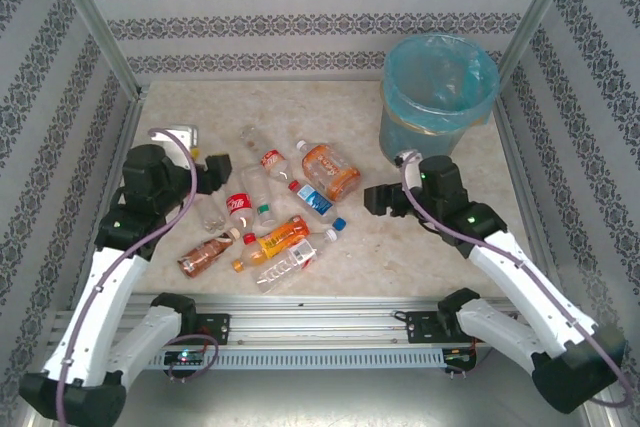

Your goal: Put the plastic bottles in the bin

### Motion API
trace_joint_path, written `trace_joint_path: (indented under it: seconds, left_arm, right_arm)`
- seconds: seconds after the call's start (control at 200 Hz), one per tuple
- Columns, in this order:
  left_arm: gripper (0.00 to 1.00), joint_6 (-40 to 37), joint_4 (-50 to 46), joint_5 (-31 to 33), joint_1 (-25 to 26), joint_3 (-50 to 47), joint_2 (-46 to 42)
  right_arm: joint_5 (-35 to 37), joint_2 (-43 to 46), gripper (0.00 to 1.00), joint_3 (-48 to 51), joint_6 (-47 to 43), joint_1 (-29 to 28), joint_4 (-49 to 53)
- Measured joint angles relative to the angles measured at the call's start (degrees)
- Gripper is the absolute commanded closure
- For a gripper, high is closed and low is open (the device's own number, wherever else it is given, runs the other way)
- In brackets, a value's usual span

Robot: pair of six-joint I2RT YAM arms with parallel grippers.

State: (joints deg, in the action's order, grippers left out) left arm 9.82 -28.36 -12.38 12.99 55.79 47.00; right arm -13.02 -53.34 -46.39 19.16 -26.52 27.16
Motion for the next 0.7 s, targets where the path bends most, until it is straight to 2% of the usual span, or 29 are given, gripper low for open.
trace_joint_path:
  seconds: [0.155,0.32,0.44,0.699]
  left_arm:
    - [0.3,-0.28,-9.64,2.8,17.42,5.14,4.13]
    - [0.31,1.09,-15.96,5.14,31.8,5.79,12.02]
    - [0.32,2.36,-18.91,4.5,36.85,5.7,17.2]
    - [0.35,4.35,-22.53,-0.07,40.39,5.09,26.36]
  right_arm:
    - [-2.54,-4.37,0.24,-3.78,0.22,-2.69,3.58]
    - [-2.99,-6.34,0.28,-6.19,-0.31,-2.89,6.16]
    - [-2.97,-6.88,0.28,-6.27,-1.03,-2.84,7.61]
    - [-2.93,-6.29,0.26,-4.17,-1.09,-1.33,8.0]
